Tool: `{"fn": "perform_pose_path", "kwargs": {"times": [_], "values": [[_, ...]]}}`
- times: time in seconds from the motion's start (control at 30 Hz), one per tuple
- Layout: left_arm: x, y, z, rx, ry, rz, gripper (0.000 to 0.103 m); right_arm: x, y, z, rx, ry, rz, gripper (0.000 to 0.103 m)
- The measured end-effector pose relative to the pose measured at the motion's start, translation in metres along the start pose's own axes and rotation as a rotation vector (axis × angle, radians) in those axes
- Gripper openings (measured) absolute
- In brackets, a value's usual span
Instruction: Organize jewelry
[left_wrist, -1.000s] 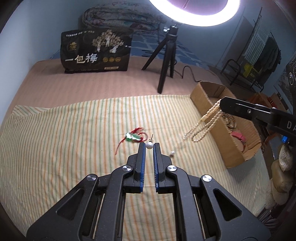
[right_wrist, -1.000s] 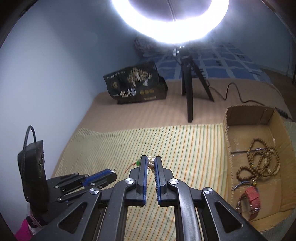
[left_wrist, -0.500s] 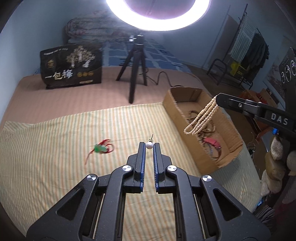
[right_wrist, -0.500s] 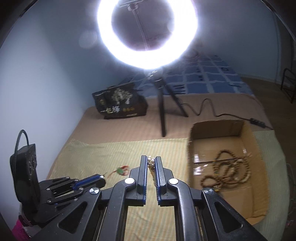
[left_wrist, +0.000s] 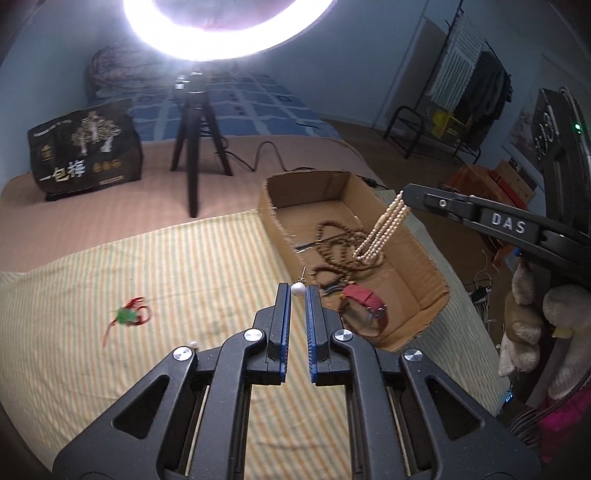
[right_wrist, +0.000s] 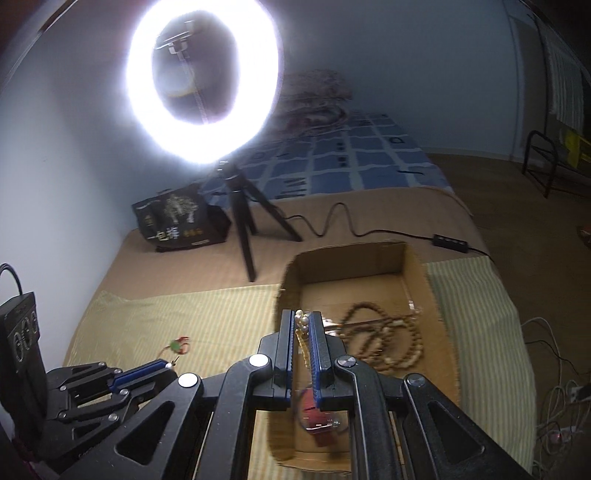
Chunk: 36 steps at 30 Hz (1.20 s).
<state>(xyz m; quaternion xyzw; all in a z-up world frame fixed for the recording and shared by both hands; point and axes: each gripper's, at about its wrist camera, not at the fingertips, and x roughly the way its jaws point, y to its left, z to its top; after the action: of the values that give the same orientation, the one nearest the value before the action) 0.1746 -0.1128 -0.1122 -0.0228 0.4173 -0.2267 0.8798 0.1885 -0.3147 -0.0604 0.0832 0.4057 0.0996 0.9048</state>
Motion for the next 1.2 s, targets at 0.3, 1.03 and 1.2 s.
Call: {"fn": "perform_pose_path", "kwargs": {"times": [0.3, 1.03, 1.2], "values": [[0.032, -0.021, 0.013, 0.006, 0.017, -0.008, 0.006, 0.013, -0.036, 0.004, 0.047, 0.033, -0.053, 0.005], [0.093, -0.039, 0.022, 0.020, 0.076, 0.020, 0.006, 0.061, -0.073, -0.004, 0.109, 0.148, -0.091, 0.005], [0.095, -0.039, 0.023, 0.013, 0.076, 0.017, 0.006, 0.064, -0.074, -0.005, 0.112, 0.157, -0.093, 0.005]]}}
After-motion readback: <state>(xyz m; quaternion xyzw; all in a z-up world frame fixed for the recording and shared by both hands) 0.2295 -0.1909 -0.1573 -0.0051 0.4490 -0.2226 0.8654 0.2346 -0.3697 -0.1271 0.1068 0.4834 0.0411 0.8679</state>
